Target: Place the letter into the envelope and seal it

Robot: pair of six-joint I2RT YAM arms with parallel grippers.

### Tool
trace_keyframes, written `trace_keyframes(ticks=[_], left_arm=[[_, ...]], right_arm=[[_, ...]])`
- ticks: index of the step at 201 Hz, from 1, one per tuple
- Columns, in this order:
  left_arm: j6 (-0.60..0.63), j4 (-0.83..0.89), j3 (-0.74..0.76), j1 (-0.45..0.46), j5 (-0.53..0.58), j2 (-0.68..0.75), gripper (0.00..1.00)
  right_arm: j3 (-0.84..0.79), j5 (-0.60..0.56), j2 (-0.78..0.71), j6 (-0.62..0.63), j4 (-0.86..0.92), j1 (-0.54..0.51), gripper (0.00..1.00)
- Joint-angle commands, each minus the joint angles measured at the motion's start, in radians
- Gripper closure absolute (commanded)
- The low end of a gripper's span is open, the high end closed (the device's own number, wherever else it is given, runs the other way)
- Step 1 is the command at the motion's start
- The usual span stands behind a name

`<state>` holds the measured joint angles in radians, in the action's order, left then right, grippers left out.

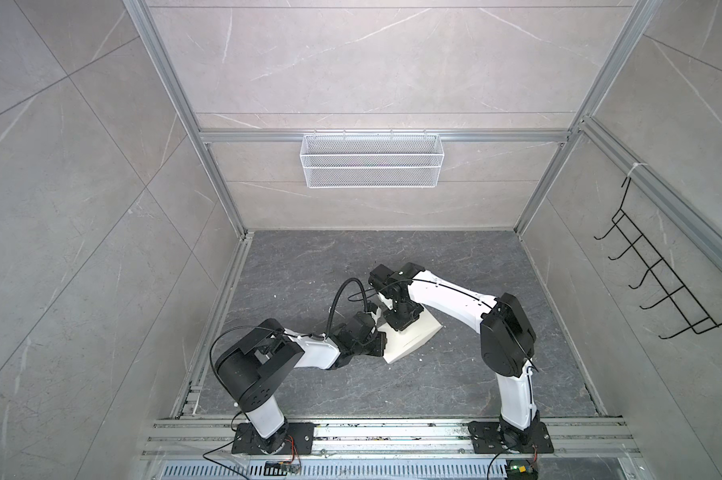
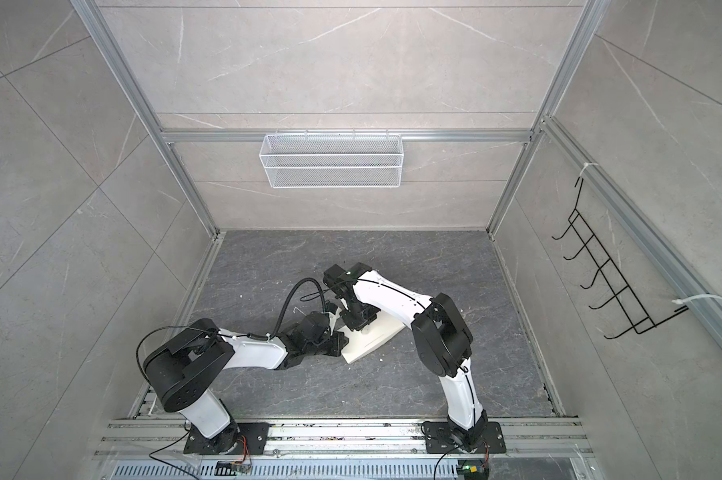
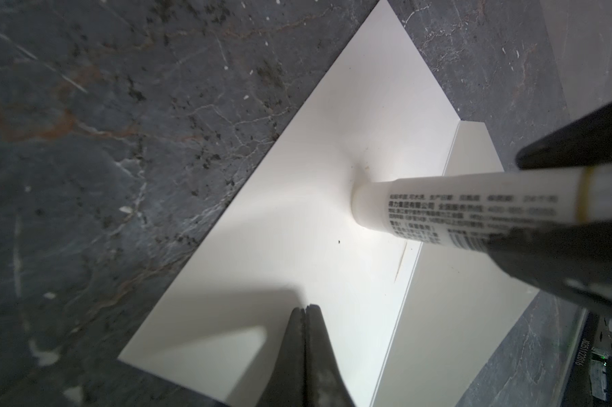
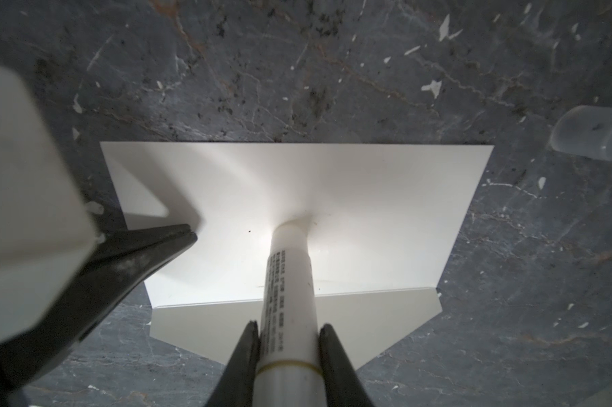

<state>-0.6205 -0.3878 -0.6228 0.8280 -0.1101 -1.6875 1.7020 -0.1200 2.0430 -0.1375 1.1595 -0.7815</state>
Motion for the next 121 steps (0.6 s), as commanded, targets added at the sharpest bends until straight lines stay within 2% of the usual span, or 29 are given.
trace_keyframes(ticks=[1,121], left_arm=[[0.020,0.139,0.026,0.003,0.043,-0.048,1.00],[0.030,0.162,0.011,0.007,0.061,-0.069,1.00]], right_arm=[[0.022,-0.039,0.039,0.009,0.027,-0.006,1.00],[-0.013,-0.093,0.025,-0.003,0.016,0.055,1.00]])
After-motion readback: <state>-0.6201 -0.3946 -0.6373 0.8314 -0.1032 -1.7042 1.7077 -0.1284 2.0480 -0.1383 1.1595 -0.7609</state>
